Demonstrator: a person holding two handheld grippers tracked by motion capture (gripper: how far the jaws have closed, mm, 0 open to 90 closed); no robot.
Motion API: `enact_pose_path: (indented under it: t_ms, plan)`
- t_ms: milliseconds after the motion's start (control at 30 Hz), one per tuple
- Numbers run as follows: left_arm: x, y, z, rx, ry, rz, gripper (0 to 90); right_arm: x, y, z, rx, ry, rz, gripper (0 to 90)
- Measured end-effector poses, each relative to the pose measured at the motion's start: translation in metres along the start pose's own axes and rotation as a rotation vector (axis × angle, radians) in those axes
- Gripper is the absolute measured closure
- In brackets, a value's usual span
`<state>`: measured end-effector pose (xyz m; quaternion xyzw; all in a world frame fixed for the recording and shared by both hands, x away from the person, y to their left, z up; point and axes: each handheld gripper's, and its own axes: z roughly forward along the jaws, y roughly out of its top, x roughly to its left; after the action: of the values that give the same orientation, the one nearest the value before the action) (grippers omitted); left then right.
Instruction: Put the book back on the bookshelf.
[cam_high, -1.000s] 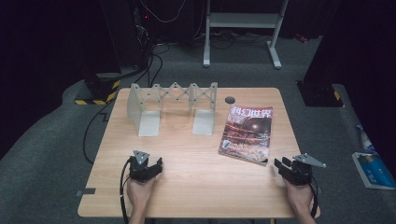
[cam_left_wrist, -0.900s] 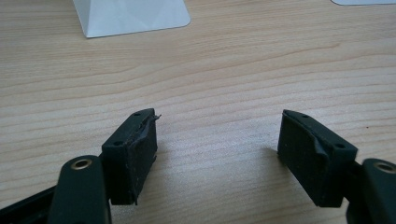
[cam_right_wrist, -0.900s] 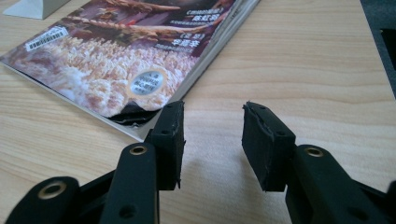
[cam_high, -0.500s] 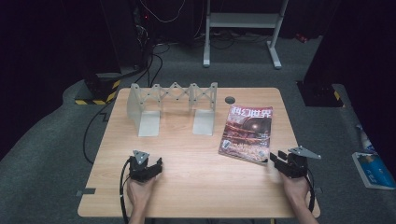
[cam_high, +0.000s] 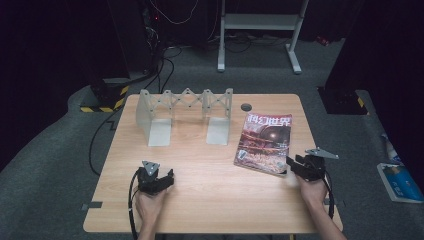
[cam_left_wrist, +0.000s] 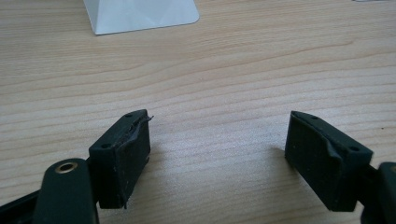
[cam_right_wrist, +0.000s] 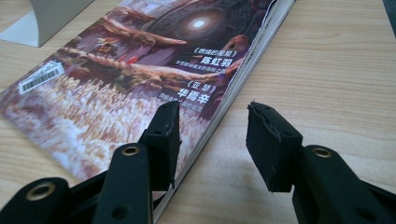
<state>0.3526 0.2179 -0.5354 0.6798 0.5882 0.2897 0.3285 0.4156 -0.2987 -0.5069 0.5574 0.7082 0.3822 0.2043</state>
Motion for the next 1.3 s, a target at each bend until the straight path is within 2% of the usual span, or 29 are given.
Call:
enact_pose_path:
  t_ms: [300, 367, 533, 600, 833, 933, 1000, 1067, 1133, 1167, 1300]
  plan:
    - [0.000, 0.000, 0.000, -0.002, -0.001, -0.001, 22.3, 0.002, 0.010, 0.018, 0.011, -0.009, 0.013, 52.1]
    - [-0.001, 0.000, -0.001, -0.008, -0.005, 0.006, 26.1, 0.001, 0.013, 0.023, 0.008, -0.010, 0.021, 51.3]
    - [0.000, 0.000, -0.001, -0.008, -0.013, 0.009, 26.5, 0.000, 0.017, 0.036, 0.000, -0.029, 0.041, 49.4]
    - [0.000, 0.000, -0.001, -0.006, -0.015, 0.008, 26.2, 0.000, 0.016, 0.039, 0.003, -0.026, 0.054, 49.3]
    - [0.001, 0.001, -0.002, -0.003, -0.025, -0.013, 26.8, -0.002, 0.016, 0.042, 0.003, -0.024, 0.054, 48.5]
    - [0.004, 0.002, -0.002, 0.002, -0.046, -0.046, 26.9, -0.002, 0.016, 0.043, 0.004, -0.017, 0.051, 47.9]
    - [0.004, 0.003, -0.002, 0.004, -0.055, -0.060, 26.7, -0.002, 0.015, 0.044, 0.004, -0.025, 0.008, 47.5]
    - [0.002, 0.005, -0.002, 0.011, -0.062, -0.052, 30.1, -0.002, 0.014, 0.045, 0.002, -0.019, 0.009, 47.5]
    - [-0.005, 0.008, -0.001, 0.026, -0.082, -0.026, 32.8, -0.004, 0.013, 0.045, -0.002, -0.007, 0.023, 47.3]
    - [-0.005, 0.008, -0.001, 0.026, -0.082, -0.026, 33.9, -0.004, 0.013, 0.045, -0.002, -0.007, 0.023, 47.3]
    - [-0.010, 0.010, 0.001, 0.017, -0.129, -0.032, 36.2, -0.004, 0.009, 0.045, -0.034, -0.007, 0.000, 47.6]
